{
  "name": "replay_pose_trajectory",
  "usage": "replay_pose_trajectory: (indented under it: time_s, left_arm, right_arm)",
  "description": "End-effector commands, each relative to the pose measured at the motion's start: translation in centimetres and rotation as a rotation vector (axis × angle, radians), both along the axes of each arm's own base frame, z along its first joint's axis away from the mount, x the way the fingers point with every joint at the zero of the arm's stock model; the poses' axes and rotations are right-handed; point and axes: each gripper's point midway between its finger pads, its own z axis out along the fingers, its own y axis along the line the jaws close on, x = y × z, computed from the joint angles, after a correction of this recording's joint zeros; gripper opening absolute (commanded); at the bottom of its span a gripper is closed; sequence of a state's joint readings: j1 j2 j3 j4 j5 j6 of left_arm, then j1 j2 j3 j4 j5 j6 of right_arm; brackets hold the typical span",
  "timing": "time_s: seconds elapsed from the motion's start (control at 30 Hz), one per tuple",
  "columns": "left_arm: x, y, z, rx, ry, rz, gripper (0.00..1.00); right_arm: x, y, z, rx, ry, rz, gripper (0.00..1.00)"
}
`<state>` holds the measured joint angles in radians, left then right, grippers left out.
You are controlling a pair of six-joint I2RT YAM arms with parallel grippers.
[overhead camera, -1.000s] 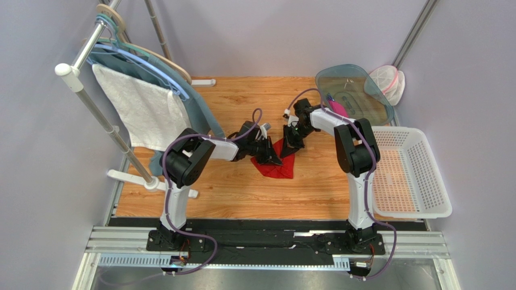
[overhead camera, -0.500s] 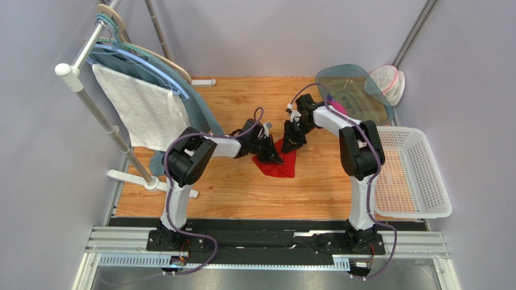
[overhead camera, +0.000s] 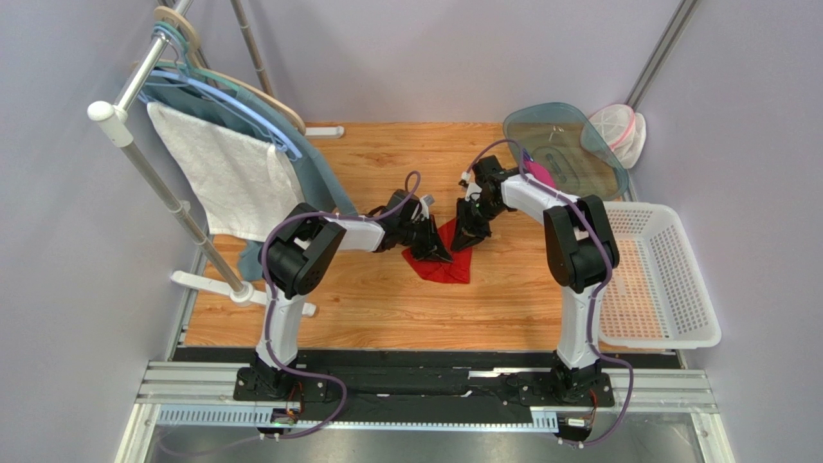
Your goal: Place the utensils on the paper napkin and roll it up
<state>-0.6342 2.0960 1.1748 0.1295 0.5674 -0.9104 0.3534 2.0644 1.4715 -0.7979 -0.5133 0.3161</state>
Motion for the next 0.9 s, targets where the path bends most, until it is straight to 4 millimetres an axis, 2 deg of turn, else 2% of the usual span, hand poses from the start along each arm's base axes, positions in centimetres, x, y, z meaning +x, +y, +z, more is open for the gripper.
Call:
replay_pose_trajectory:
  time_s: [0.0,0.2,0.33,0.4,0.47,0.53,0.57,0.67,0.87]
  left_arm:
    - [-0.8,3.5,-5.7,0.211,0.046,0.058,0.00]
    - [-0.7,3.4,-5.7,0.210,0.045,0.055,0.00]
    - [-0.5,3.2,-5.5,0.204,0.035,0.053,0.00]
    - [-0.3,3.1,-5.1,0.195,0.024,0.054,0.00]
    - [0.1,2.7,-3.9,0.155,-0.003,0.049,0.00]
    - [0.0,2.4,-3.2,0.128,-0.017,0.044,0.05]
    - [0.0,2.1,-2.1,0.093,-0.038,0.031,0.07]
    - [0.0,1.7,-0.3,0.045,-0.079,0.021,0.11]
    - [-0.2,1.1,1.1,0.004,-0.093,0.001,0.13]
  right_arm:
    - [0.7,0.9,-0.9,0.010,-0.011,-0.006,0.15]
    - [0.9,1.2,-0.5,0.003,-0.028,-0.004,0.14]
    - [0.0,0.4,-2.5,-0.056,0.009,-0.002,0.09]
    - [-0.6,-0.5,-4.2,-0.103,0.037,0.005,0.05]
    - [-1.1,-1.2,-5.2,-0.126,0.056,0.016,0.04]
    - [-1.7,-1.3,-6.1,-0.135,0.084,0.024,0.03]
    - [-1.8,-1.3,-6.3,-0.135,0.088,0.024,0.03]
    - [-1.5,-1.3,-6.4,-0.135,0.083,0.029,0.02]
    - [-0.3,-2.0,-6.6,-0.130,0.089,-0.006,0.02]
